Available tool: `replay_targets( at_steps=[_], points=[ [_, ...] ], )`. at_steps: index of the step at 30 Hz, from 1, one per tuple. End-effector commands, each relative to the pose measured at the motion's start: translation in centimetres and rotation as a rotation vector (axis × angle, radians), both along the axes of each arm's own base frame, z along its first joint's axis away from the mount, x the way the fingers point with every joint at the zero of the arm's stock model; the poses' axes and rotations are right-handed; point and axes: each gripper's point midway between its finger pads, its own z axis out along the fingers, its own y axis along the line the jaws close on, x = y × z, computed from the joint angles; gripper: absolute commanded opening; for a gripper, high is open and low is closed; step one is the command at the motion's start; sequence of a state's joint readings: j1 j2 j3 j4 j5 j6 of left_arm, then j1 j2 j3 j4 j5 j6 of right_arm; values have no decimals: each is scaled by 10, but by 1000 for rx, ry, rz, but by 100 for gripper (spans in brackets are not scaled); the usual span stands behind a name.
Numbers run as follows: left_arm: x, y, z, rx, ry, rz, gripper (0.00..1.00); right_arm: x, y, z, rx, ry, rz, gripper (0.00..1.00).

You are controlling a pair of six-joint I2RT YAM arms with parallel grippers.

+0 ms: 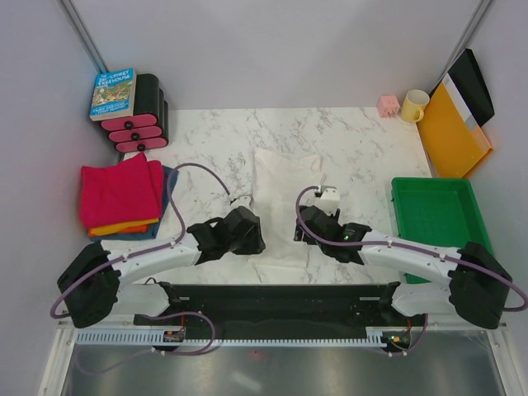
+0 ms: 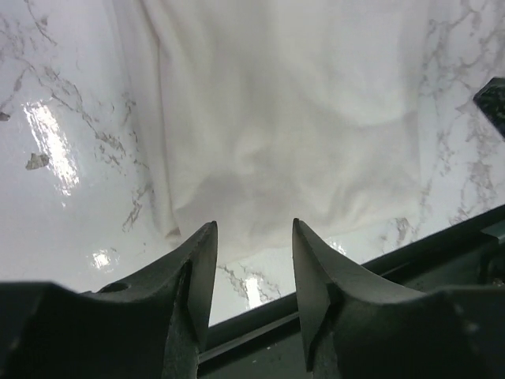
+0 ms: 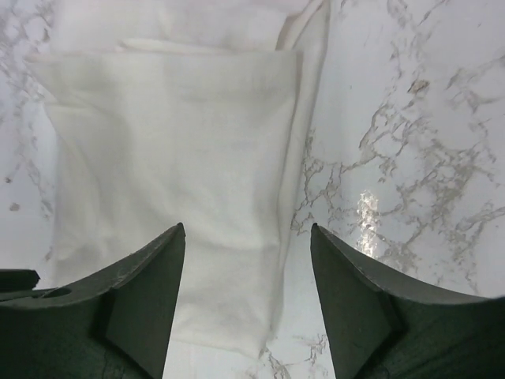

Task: Fold and stack the t-shirts
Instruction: Fold the folded rectangular tshirt in 1/3 of the way, then grab one side of the 2/3 rectangular tshirt with both arms

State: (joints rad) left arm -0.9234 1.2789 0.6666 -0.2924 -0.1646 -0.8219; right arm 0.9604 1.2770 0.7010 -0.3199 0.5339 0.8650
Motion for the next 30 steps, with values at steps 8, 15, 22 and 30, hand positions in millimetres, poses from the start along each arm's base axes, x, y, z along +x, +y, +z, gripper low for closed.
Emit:
replay_targets(
  at_steps=[8,15,22,30],
  points=[
    [-34,33,-25,-1,74,130,52,-14,-29,16,-6,-42,-27,71],
    [-22,32,-41,84,68,142,56,-15,-30,16,-11,-46,-15,71],
    [-22,21,-49,83,99,127,53,-21,-32,10,-7,-31,-2,70],
    [-30,30,-53,79,113,136,10,-35,-36,-6,21,17,-6,69]
  ],
)
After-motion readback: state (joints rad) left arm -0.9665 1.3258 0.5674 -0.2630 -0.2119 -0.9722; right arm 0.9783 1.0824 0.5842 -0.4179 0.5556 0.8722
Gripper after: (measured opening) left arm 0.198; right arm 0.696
